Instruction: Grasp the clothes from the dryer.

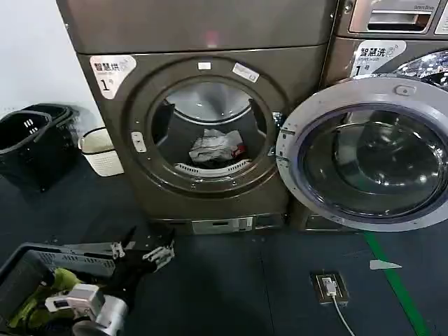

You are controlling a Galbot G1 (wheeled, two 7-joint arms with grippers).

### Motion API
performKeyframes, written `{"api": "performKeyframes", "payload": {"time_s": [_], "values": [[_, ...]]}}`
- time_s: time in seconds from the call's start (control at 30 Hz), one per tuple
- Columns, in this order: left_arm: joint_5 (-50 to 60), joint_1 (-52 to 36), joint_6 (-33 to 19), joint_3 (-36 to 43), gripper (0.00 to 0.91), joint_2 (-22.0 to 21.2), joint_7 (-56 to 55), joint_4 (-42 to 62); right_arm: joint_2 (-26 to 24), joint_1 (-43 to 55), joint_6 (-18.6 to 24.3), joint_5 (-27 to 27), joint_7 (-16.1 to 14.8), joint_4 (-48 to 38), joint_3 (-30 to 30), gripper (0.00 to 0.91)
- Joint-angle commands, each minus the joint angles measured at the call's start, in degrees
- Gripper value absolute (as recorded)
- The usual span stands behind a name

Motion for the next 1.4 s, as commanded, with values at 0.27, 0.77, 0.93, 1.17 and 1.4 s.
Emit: {"api": "performKeyframes", "payload": {"time_s": [0.27,0.77,0.93,1.17,1.4], "values": [[0.4,0.2,-0.4,-0.2,0.907,-0.2,0.3,0.1,-0.1,0.3,0.0,0.0,0.0,0.1,-0.4,0.907],[0.5,0.4,-0.6,-0.1,0.907,-0.2,0.5,-0.2,-0.1,-0.3,1.8,1.2,2.5,0.3,-0.5,0.907],[0.5,0.5,-0.6,0.0,0.907,-0.2,0.5,-0.2,-1.2,-1.2,5.6,5.5,4.6,0.9,0.1,0.907],[0.4,0.5,-0.6,0.2,0.907,-0.4,0.6,-0.4,-0.9,-0.6,10.7,4.3,2.1,-0.5,-0.5,0.907],[0.3,0.4,-0.5,0.3,0.907,-0.3,0.6,-0.8,-0.9,-0.3,10.8,4.1,1.8,-0.5,-0.6,0.907]]}}
